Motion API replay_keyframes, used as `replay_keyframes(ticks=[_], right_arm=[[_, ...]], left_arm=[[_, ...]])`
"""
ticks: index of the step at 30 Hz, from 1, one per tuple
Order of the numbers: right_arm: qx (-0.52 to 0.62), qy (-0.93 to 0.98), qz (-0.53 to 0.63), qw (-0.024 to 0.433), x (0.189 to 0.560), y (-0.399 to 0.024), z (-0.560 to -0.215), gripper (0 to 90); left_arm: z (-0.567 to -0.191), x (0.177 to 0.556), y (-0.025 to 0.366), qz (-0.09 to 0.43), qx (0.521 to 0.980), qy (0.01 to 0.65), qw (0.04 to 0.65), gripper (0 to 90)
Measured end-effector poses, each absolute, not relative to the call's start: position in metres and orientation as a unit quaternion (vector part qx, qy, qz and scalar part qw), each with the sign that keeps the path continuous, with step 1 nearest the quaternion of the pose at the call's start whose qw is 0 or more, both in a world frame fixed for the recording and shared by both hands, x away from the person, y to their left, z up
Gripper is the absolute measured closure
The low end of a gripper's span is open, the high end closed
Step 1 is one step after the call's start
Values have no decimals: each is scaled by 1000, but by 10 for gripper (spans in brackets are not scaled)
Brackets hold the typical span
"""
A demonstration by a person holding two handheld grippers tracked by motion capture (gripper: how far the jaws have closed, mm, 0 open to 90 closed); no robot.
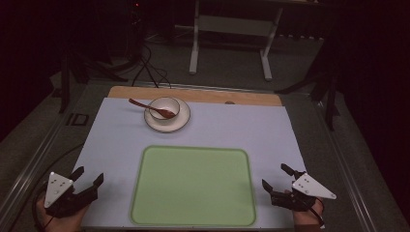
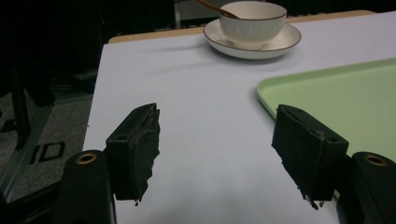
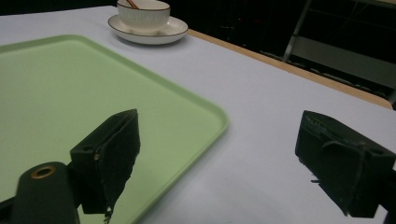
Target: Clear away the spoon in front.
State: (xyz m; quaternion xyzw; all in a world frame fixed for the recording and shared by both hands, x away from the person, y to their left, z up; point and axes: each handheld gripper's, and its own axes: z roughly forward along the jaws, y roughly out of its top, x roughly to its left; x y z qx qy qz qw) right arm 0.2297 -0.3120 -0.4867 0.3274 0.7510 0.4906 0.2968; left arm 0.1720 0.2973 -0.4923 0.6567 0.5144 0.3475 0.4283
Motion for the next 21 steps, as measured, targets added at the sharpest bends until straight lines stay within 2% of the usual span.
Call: replay_keyframes(ticks=[21], right_arm=[[321, 755, 489, 297, 231, -310, -488, 136]], left_arm=[[-491, 172, 290, 341, 656, 514, 435, 330]])
